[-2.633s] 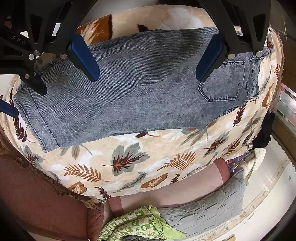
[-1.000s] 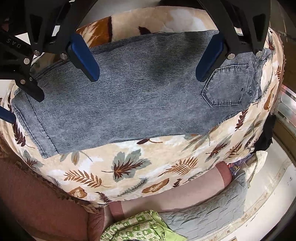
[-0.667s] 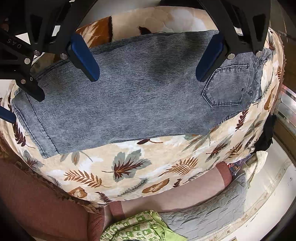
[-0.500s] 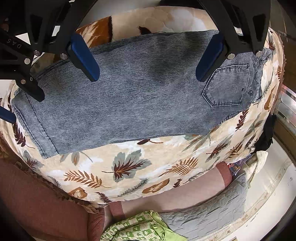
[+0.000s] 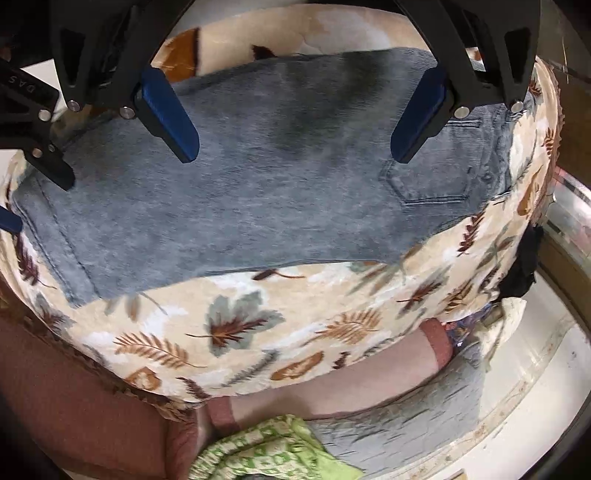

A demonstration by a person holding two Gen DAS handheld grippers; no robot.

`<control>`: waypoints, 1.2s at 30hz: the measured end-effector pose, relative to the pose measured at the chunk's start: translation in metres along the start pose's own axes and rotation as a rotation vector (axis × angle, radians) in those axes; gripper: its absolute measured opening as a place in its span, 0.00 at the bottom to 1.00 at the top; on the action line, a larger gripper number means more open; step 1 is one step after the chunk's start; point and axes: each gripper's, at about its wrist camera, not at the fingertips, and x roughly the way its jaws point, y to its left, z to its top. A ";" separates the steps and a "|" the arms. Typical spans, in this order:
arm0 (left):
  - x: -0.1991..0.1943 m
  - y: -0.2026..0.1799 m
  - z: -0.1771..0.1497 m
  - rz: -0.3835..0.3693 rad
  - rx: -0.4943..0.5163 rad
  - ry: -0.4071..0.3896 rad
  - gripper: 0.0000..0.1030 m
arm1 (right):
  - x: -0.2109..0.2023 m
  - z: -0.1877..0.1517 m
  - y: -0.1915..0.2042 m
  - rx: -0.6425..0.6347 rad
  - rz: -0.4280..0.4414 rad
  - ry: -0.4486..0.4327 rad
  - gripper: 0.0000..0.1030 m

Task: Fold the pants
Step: 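Lower both open grippers toward the jeans' leg hem, then grasp the light-blue jeans' leg hem with the right gripper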

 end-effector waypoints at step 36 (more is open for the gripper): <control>-0.012 0.013 -0.017 -0.117 0.037 -0.013 1.00 | 0.004 -0.062 -0.182 0.792 0.422 0.120 0.91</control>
